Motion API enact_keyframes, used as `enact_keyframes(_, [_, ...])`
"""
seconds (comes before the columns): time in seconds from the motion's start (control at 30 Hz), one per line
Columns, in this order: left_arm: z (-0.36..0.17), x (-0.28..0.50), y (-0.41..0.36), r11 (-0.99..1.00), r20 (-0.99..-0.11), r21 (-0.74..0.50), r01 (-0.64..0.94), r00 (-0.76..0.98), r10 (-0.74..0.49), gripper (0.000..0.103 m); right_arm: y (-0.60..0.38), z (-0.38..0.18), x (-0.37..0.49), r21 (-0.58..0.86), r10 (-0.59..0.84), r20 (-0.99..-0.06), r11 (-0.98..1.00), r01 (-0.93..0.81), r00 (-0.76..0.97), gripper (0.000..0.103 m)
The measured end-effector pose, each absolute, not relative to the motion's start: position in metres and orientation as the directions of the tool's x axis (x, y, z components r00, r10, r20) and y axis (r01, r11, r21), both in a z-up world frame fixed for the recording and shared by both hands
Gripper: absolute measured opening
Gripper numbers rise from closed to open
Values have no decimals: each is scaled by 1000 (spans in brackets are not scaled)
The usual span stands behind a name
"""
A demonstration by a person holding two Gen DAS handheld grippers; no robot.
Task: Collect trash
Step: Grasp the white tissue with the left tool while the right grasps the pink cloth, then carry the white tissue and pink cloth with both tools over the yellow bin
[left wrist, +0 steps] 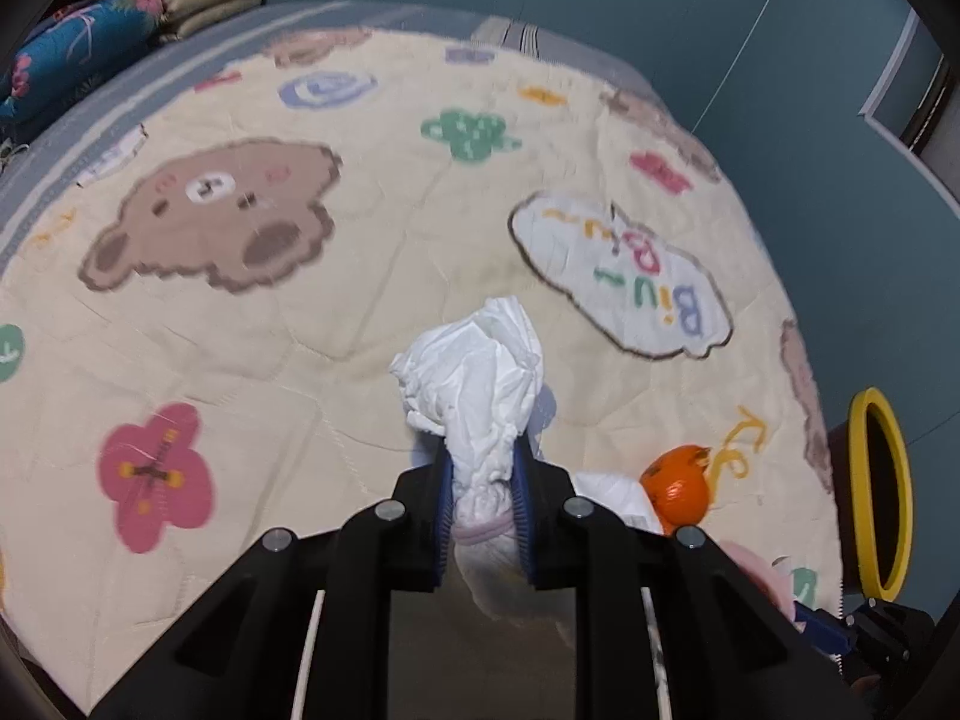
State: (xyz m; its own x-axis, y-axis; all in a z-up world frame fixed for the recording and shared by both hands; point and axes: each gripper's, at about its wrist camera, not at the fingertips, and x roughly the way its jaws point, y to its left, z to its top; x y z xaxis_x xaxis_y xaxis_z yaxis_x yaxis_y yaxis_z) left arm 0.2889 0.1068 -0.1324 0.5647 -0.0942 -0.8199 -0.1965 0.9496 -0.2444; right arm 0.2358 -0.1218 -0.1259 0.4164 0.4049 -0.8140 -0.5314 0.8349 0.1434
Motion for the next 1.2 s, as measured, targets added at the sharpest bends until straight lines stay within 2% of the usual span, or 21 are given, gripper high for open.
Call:
enact_keyframes(0.67, [-52,197,119,974,-704,-178,-139,710,-28,17,-183,-40,191,202,448,-700,871,-447,556,16])
enact_keyframes(0.93, [-18,175,89,982,-644,-175,-74,763,-57,17,-210,-14,174,218,438,-649,891,-399,622,16])
enact_keyframes(1.2, [0,172,39,986,-624,-167,19,773,-120,17,-241,-1,168,244,423,-616,905,-349,665,16])
